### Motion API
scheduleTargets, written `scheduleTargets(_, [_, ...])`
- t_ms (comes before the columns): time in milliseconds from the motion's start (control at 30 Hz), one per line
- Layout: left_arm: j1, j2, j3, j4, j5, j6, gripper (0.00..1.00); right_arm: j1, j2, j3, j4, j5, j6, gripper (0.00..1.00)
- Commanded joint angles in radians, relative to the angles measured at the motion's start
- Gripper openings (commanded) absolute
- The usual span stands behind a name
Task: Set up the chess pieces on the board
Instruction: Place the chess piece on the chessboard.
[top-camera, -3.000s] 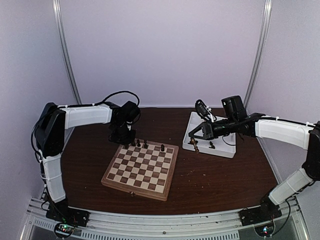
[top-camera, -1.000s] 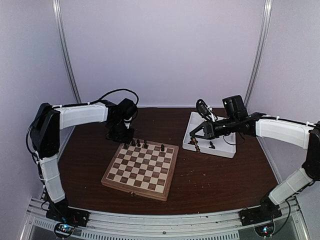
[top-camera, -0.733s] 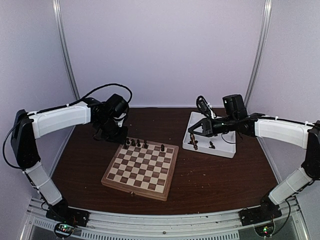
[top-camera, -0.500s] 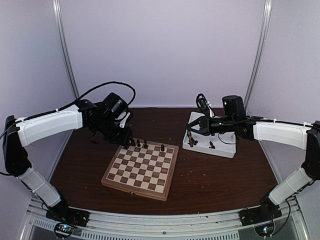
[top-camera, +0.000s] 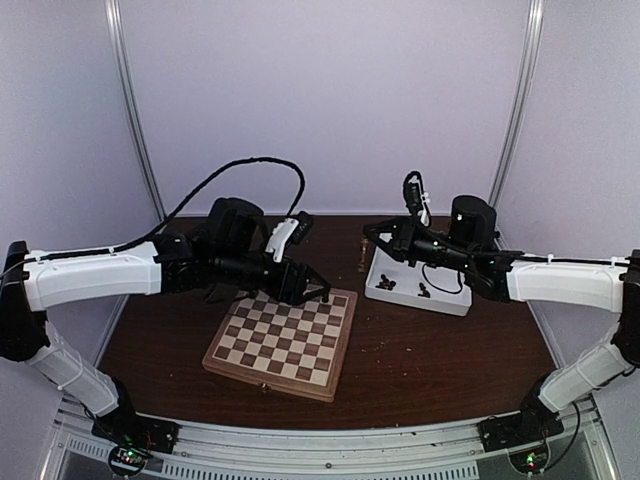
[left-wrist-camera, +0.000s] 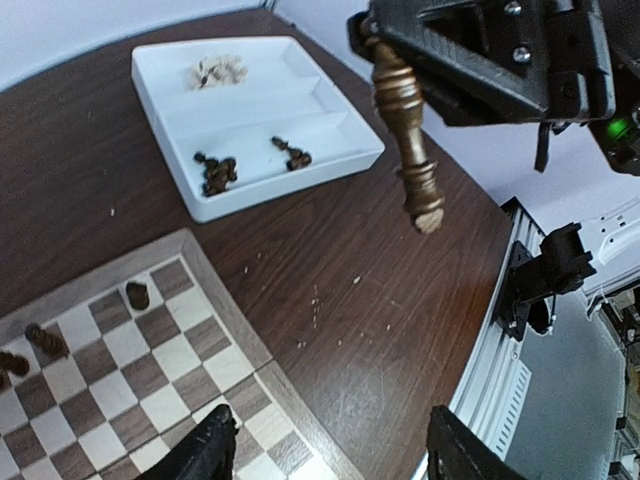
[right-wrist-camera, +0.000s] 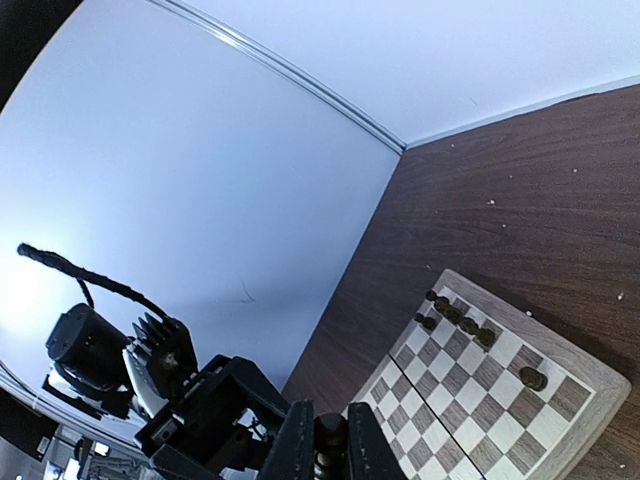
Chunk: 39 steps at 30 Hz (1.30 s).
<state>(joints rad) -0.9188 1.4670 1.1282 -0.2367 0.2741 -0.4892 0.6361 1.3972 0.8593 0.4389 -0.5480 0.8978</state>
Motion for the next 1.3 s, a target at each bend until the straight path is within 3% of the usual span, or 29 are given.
scheduleTargets(0, [-0.022, -0.026, -0.051, 0.267, -0.028, 0.091, 0.66, 0.028, -0.030, -0.022, 0.132, 0.114, 0.164, 0.03])
scheduleTargets(333, [-0.064, -0.071, -0.298, 0.858, -0.162, 0.403, 0.68, 0.112, -0.026, -0.021, 0.211, 0.317, 0.381, 0.02])
scheduleTargets(867, [-0.065, -0.011, -0.313, 1.087, -0.293, 0.560, 0.68, 0.235, 0.011, 0.007, 0.242, 0.555, 0.486, 0.02])
scheduleTargets(1267, [-0.065, 0.015, -0.333, 1.156, -0.241, 0.623, 0.66, 0.299, 0.072, 0.049, 0.319, 0.637, 0.496, 0.02])
